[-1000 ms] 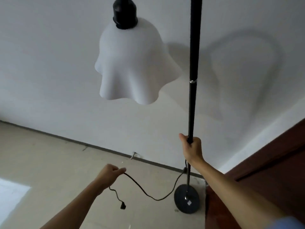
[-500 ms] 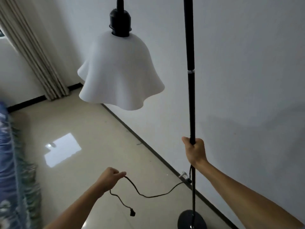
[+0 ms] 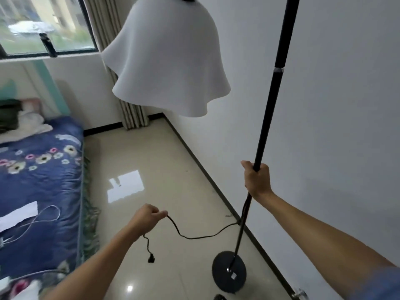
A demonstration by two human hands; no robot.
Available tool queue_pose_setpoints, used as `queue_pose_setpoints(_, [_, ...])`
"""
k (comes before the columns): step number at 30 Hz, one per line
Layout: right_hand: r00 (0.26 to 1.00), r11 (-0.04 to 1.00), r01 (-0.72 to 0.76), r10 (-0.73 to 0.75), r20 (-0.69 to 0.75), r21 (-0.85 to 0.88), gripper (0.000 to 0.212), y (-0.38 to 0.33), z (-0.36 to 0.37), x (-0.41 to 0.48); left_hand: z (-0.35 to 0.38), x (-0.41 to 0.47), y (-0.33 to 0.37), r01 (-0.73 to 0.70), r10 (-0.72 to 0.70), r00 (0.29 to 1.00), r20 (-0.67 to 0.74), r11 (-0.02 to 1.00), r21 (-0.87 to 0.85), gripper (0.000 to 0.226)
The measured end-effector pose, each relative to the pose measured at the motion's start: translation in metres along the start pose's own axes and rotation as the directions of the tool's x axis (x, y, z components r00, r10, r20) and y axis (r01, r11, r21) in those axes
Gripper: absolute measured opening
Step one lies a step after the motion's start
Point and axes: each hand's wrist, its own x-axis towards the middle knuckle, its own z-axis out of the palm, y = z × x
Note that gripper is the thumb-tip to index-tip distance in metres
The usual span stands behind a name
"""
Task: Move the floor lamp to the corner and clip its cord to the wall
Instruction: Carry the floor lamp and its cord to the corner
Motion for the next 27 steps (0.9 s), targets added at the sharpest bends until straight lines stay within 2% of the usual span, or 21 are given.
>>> queue_pose_setpoints(6, [0.991,0.997,0.030,-0.038,0.130,0.066,0.047,-0.009,0.114,0.132,-0.080,0.111,0.002,0.061,-0.075,0.988,-0.132,0.993,-0.106,0.037])
queue_pose_setpoints(16, [0.953,0.996,0.049,-0.069,0.293,0.075,0.045,-0.042,0.287,0.321,-0.204,0.258,0.007,0.121,-0.178,0.937,-0.300,0.973,-0.199,0.036])
queue_pose_setpoints(23, [0.946,0.998,0.048,-0.056,0.319,0.033,0.044,-0.031,0.421,0.435,-0.291,0.393,-0.030,0.132,-0.198,0.930,-0.309,0.966,-0.221,0.036])
queue_pose_setpoints(27, [0.952,0.999,0.035,-0.040,0.304,0.020,0.045,-0.035,0.492,0.501,-0.357,0.476,-0.038,0.143,-0.189,0.946,-0.264,0.973,-0.183,0.035])
